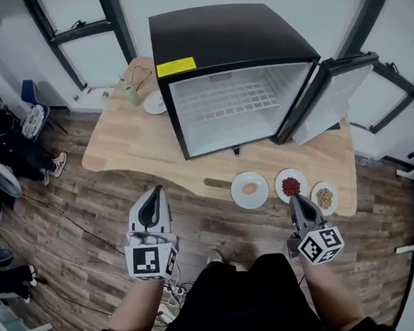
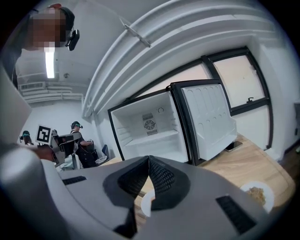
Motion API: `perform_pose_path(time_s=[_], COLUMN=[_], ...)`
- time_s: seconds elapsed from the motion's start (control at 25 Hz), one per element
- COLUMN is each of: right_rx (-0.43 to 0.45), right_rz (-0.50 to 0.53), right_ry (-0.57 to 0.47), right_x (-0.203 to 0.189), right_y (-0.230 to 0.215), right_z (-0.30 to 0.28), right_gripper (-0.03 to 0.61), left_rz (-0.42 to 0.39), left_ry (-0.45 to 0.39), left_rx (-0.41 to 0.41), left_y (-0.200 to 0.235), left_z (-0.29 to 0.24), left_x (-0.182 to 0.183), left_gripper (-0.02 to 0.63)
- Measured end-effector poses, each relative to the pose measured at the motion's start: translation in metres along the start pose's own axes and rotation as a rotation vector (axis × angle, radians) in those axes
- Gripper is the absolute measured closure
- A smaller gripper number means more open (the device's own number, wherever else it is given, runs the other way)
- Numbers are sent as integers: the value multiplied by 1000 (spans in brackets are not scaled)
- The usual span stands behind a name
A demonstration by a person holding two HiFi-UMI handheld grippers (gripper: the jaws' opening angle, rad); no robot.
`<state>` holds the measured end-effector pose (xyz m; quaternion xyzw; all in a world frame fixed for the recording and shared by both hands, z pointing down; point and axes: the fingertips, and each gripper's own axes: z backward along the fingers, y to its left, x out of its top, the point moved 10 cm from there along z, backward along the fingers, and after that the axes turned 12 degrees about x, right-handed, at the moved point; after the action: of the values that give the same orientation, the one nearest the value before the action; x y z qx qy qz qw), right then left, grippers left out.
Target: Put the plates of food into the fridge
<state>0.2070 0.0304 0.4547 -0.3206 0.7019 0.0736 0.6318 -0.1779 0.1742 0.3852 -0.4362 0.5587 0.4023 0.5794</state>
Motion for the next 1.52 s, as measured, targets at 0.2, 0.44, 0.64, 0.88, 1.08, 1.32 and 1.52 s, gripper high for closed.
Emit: perform_pose_path(time_s=[0.2, 0.44, 0.64, 0.88, 1.08, 1.32, 1.52], right_rx=[-49, -100, -147, -144, -176, -148, -181], right_rz=[-103, -189, -337, -438, -555, -728, -800], right_ry=[4, -12, -7, 28, 67, 45, 44], right_x=[-32, -72, -112, -148, -182, -212, -214], right_y=[-4, -12, -31, -50, -64, -77, -79], right_z=[-21, -30, -40, -58, -63, -81, -93], right_gripper=[557, 555, 555, 552, 453, 453, 484], left_rz=[-28, -65, -70, -65, -82, -113, -115], left_ry=[4, 22, 36, 67, 123, 171, 183], left_rx=[-91, -153, -181, -182, -182, -153, -150], left_y=[-1, -13, -25, -21, -20, -13, -15], left_z=[-27, -44, -55, -65, -66, -74, -79], left_x=[1, -6, -11, -11, -22, -30, -29], left_gripper=[609, 609, 609, 609, 609, 609, 609])
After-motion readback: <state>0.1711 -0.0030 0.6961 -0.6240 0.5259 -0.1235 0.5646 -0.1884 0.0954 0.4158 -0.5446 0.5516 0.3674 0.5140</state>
